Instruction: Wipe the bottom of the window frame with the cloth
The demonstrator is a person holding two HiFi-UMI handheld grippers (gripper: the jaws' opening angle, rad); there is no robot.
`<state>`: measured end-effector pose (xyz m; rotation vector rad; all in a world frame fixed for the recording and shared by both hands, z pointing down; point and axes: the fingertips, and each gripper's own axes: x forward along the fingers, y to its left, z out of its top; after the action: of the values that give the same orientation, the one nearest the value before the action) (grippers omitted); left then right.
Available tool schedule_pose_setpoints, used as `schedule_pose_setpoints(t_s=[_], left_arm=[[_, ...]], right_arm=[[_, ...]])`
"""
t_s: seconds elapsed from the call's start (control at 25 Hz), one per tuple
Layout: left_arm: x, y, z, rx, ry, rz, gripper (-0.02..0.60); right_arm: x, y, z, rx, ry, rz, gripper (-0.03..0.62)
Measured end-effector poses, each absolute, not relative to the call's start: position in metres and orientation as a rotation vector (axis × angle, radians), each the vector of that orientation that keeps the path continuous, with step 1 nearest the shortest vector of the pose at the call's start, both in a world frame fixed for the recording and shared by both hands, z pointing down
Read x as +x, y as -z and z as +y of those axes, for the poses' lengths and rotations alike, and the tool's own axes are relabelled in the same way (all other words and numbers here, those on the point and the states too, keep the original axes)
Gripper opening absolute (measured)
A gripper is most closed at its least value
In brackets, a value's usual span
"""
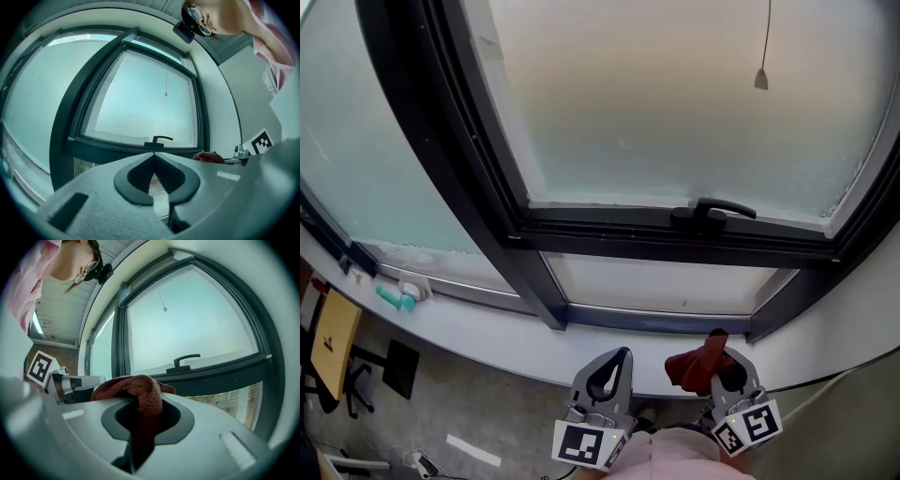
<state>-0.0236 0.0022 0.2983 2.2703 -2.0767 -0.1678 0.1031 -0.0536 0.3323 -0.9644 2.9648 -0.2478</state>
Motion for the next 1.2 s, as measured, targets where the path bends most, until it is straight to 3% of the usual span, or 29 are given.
schedule_pose_setpoints(t_s=[0.36, 0.64, 1.0, 1.2], left_arm=[[0.010, -0.294, -0.029, 2.415, 0.156, -1.930, 0.000], [0.000, -0.293, -0.035, 2.475, 0.143, -1.843, 0.000], [-0.103, -0.284, -0.015, 2.442, 0.118, -1.895, -0.001], [-0.162, -0.282, -0.007, 2.446, 0.121, -1.910, 0.000]], right_arm=[[0.131, -0.331, -0.068, -1.093, 0.256, 2.885, 0.055], [0.123, -0.331, -0.070, -1.213, 0.267, 2.845, 0.056], [0.008, -0.301, -0.071, -1.096, 0.229, 2.839, 0.055], [-0.078, -0.269, -0.084, -1.042, 0.014, 2.865, 0.055]])
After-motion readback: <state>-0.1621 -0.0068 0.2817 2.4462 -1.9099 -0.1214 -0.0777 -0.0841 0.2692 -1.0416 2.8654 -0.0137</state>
